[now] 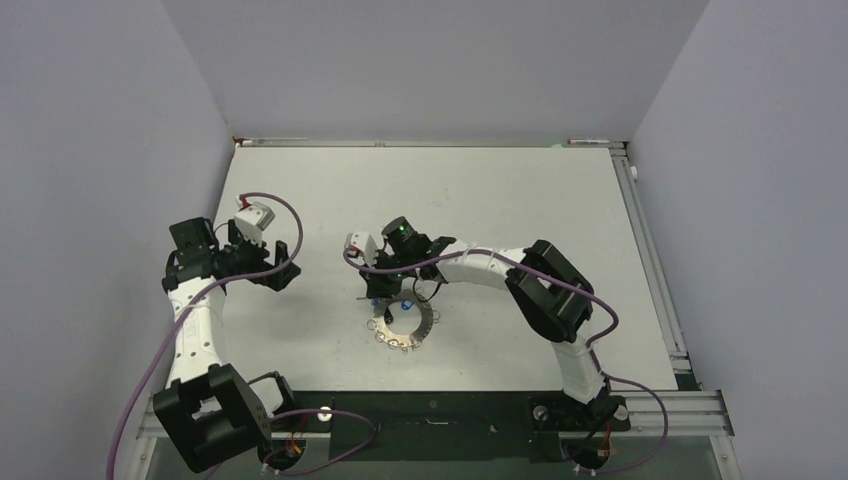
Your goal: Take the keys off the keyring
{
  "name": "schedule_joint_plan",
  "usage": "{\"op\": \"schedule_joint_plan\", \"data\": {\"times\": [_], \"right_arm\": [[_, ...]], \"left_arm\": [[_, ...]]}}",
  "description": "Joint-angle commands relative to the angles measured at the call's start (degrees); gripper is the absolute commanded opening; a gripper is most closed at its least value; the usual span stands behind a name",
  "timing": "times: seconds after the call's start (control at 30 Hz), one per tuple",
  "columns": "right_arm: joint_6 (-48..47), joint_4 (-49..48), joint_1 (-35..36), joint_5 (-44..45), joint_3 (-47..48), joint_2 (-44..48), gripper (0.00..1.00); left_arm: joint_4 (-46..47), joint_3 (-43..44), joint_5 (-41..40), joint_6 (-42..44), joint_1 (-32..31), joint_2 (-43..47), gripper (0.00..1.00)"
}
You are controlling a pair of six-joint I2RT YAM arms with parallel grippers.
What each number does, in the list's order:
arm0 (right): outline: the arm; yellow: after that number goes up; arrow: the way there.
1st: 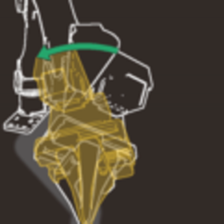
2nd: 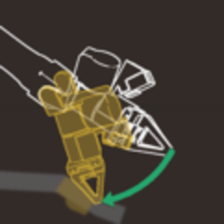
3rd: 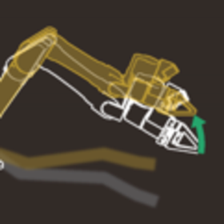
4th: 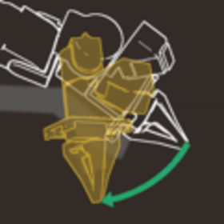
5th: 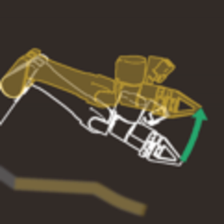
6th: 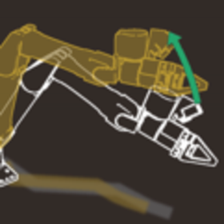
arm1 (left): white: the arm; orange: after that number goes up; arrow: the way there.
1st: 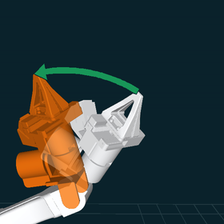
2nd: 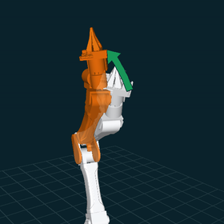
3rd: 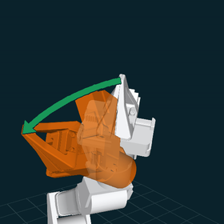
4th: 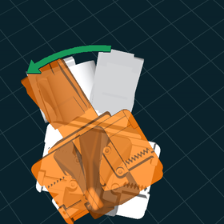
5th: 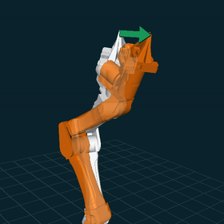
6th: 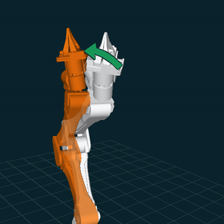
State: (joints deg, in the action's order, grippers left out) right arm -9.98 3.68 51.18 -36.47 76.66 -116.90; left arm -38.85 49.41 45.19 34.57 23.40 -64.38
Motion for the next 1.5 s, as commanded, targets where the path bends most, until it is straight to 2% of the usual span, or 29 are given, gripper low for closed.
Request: {"op": "schedule_joint_plan", "data": {"times": [0.0,0.2,0.27,0.37,0.43,0.53,0.7,0.97,1.17,1.37,1.47], "right_arm": [[-7.3,11.3,2.0,1.5,9.3,-1.2,0.14],[-11.4,20.2,3.6,3.4,16.2,-4.9,0.2],[-12.0,21.8,3.9,3.8,17.9,-6.1,0.28],[-11.5,22.3,4.0,5.3,19.4,-6.7,0.34],[-11.2,22.5,4.2,6.9,20.2,-6.8,0.44],[-10.1,22.4,5.0,9.5,20.6,-6.6,0.52],[-9.2,23.9,6.3,11.5,22.4,-8.0,0.53],[-10.3,30.4,6.5,12.6,27.9,-12.5,0.52],[-11.3,32.5,6.8,13.5,27.9,-13.6,0.51],[-12.2,32.9,7.3,14.0,27.7,-14.0,0.28],[-13.1,32.8,7.5,14.6,27.7,-14.0,0.13]], "left_arm": [[4.6,0.4,-0.3,-2.2,0.0,1.5,0.96],[6.4,0.4,-1.4,-3.5,0.0,2.1,0.96],[7.1,0.5,-1.5,-4.2,0.1,2.2,0.96],[6.8,1.6,-1.7,-5.6,0.3,1.8,0.96],[6.3,2.5,-1.9,-6.7,0.6,0.8,0.96],[6.2,3.5,-1.0,-7.9,1.8,0.1,0.96],[7.3,5.2,-1.0,-8.8,2.8,-1.1,0.96],[6.7,5.5,-0.7,-8.0,2.9,-1.3,0.96],[7.0,5.8,0.0,-9.9,2.9,-2.1,0.96],[12.7,4.3,0.2,-12.9,2.8,-0.2,0.96],[15.2,4.0,-1.1,-14.4,2.7,1.0,0.96]]}}
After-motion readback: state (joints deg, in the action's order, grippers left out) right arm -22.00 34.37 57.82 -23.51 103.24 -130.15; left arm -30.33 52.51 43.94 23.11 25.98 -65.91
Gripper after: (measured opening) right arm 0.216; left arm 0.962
